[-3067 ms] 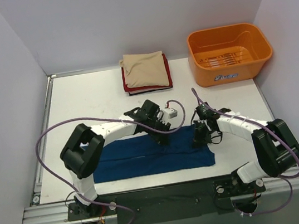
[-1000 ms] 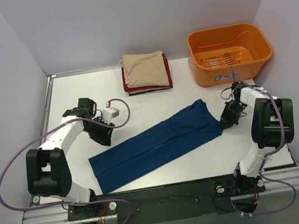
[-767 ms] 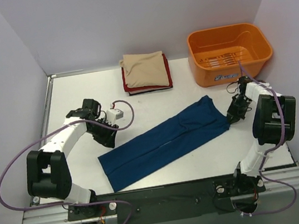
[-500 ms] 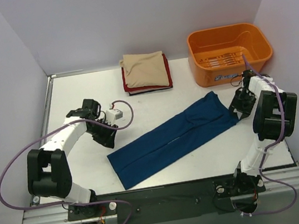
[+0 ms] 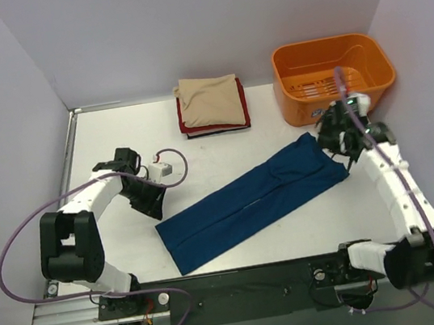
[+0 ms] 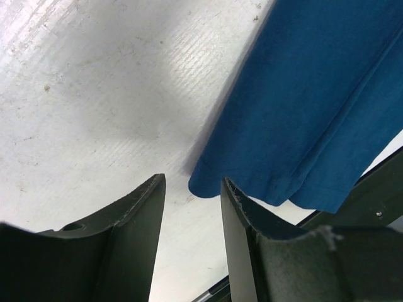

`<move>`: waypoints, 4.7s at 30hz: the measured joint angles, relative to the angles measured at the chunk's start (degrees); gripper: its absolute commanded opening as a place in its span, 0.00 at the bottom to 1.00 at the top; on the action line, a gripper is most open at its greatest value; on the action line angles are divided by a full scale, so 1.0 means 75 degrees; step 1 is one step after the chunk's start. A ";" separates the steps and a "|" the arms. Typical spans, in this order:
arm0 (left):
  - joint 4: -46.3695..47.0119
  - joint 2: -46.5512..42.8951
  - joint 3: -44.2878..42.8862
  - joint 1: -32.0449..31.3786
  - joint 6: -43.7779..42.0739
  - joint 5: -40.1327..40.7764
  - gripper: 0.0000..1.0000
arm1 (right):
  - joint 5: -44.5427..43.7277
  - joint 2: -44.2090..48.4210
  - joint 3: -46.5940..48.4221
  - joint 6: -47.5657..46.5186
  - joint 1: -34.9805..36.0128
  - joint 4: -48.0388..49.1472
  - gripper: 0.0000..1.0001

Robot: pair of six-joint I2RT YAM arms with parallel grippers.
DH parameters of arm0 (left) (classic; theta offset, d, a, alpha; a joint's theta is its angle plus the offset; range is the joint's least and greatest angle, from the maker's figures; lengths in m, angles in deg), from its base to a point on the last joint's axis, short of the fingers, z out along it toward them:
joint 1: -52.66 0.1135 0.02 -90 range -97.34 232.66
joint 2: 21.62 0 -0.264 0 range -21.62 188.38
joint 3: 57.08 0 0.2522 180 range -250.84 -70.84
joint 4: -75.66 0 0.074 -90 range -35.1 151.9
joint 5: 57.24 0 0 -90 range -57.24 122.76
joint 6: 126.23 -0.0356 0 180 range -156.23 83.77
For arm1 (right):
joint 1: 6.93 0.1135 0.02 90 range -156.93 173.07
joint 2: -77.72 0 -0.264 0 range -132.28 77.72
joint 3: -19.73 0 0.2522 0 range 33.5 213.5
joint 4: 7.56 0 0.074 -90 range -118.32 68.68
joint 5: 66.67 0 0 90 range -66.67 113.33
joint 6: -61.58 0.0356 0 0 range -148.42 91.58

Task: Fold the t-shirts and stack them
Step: Rotate the tshirt 15 degrees, then grab the bottom of the folded rectangular tshirt with both arms, then fold the folded rectangular tshirt in 1/3 of the way

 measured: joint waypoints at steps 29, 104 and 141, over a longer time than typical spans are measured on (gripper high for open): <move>-0.0801 0.1425 0.0003 -0.0152 -0.1413 -0.0863 0.00 | 0.2943 -0.5117 0.1358 -0.4205 1.1634 0.3926 0.42; -0.0991 0.6070 -0.8775 -0.4045 0.3841 -0.2113 0.00 | 0.2148 0.1760 -0.4517 0.0953 0.3853 0.2736 0.00; 0.1982 0.1871 -0.2483 -0.3019 0.3567 -0.2189 0.27 | 0.2978 -0.1906 -0.1778 0.0184 0.4788 0.3456 0.00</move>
